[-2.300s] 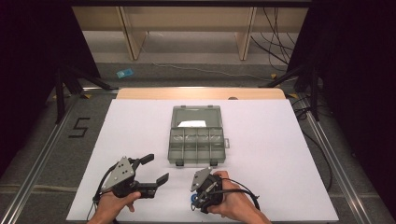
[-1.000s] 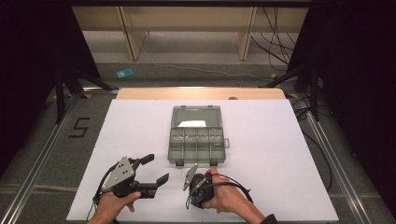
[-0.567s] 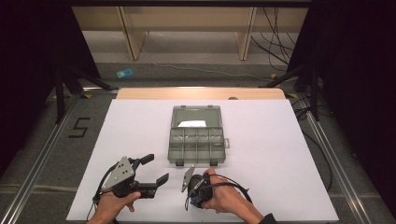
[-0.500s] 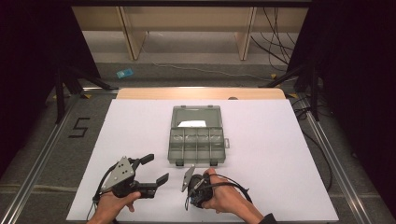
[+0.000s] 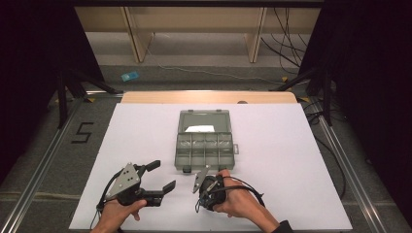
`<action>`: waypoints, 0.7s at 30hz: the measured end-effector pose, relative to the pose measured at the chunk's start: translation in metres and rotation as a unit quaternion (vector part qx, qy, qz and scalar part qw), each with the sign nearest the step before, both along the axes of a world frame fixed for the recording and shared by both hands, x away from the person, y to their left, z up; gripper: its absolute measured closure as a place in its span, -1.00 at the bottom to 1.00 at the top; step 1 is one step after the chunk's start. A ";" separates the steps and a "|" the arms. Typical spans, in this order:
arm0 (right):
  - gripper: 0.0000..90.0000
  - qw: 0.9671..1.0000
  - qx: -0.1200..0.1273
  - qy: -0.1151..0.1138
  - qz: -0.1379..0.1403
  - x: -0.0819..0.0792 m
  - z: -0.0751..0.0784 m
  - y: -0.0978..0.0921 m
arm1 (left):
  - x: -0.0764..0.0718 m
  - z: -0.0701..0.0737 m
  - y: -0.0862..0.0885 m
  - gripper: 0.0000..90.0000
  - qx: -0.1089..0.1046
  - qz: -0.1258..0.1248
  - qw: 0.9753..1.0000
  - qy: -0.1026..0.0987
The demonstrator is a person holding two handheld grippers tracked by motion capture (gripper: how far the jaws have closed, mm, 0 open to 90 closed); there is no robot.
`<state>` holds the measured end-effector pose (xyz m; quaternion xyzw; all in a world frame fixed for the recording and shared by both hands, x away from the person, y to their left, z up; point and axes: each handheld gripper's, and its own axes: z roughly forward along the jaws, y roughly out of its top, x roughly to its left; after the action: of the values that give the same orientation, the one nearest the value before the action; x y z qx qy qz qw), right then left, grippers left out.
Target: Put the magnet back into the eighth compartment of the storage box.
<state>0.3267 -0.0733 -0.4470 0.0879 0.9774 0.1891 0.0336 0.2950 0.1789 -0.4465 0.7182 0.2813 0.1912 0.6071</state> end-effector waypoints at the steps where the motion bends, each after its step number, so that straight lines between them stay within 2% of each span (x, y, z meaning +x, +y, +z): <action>1: 0.39 1.000 0.002 -0.002 -0.001 0.001 0.001 -0.001 | 0.000 0.000 0.000 -0.64 0.000 0.000 1.000 0.000; 8: 0.39 1.000 0.004 -0.009 -0.005 0.003 0.004 -0.004 | 0.000 0.000 0.000 -0.64 0.001 0.001 1.000 0.001; 12: 0.39 1.000 0.005 -0.006 -0.010 0.003 0.005 -0.005 | 0.000 0.000 0.000 -0.64 0.001 0.001 1.000 0.001; 13: 0.39 1.000 0.007 -0.012 -0.007 0.004 0.006 -0.005 | 0.000 0.000 0.000 -0.64 0.001 0.001 1.000 0.002; 17: 0.39 1.000 0.012 -0.015 -0.010 0.005 0.014 -0.009 | 0.000 -0.001 -0.001 -0.64 -0.002 0.000 1.000 0.001; 21: 0.39 0.999 0.022 -0.025 -0.023 0.008 0.024 -0.015 | 0.001 -0.001 -0.001 -0.64 -0.004 -0.002 1.000 0.000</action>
<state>0.3344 -0.0884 -0.4231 0.1063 0.9697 0.2116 0.0604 0.2957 0.1776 -0.4477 0.7166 0.2802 0.1886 0.6103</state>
